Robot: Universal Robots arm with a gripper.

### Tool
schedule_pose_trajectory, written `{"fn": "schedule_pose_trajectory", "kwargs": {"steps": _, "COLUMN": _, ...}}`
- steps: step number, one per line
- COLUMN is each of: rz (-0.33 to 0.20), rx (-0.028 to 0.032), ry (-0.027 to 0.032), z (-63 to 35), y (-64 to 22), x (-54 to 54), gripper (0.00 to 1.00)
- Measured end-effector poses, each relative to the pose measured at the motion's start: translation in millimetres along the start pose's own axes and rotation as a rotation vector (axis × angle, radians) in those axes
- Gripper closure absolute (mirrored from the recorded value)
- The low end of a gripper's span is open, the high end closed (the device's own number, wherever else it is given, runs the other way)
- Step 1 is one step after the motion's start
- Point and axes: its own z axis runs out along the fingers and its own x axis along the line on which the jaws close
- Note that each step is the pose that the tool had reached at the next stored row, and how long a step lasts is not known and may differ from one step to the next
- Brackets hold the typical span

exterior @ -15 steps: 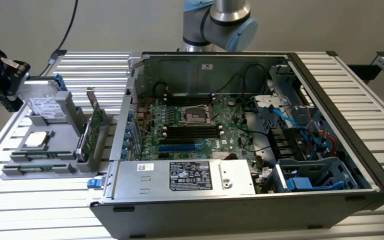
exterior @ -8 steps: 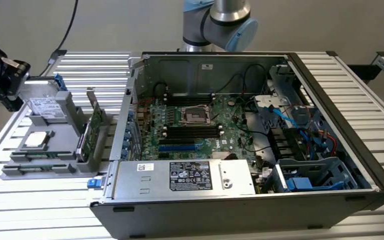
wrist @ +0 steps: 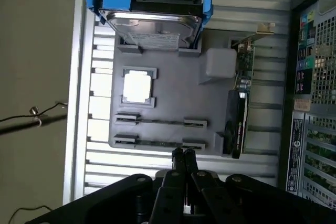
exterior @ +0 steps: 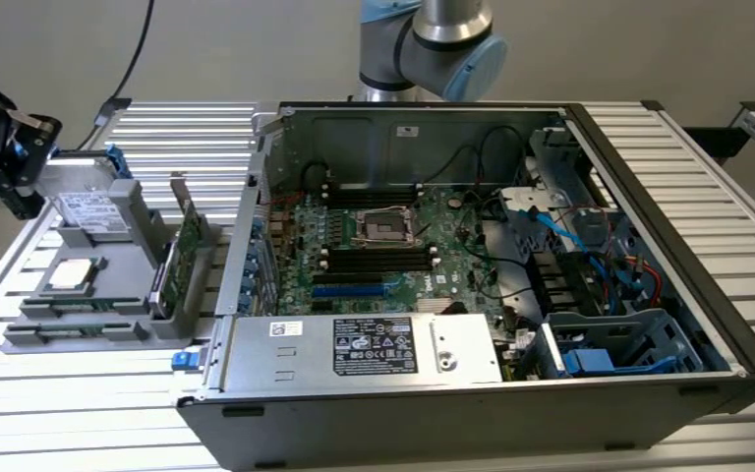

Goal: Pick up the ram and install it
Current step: 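Pick up the ram and move it above insertion slot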

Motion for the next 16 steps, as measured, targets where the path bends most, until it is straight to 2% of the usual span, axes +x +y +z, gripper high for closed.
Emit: {"fn": "schedule_pose_trajectory", "kwargs": {"steps": 16, "rz": -0.292, "rx": 0.0033, "ry": 0.0183, "z": 1.6, "y": -0.1, "x": 0.0, "gripper": 0.90}}
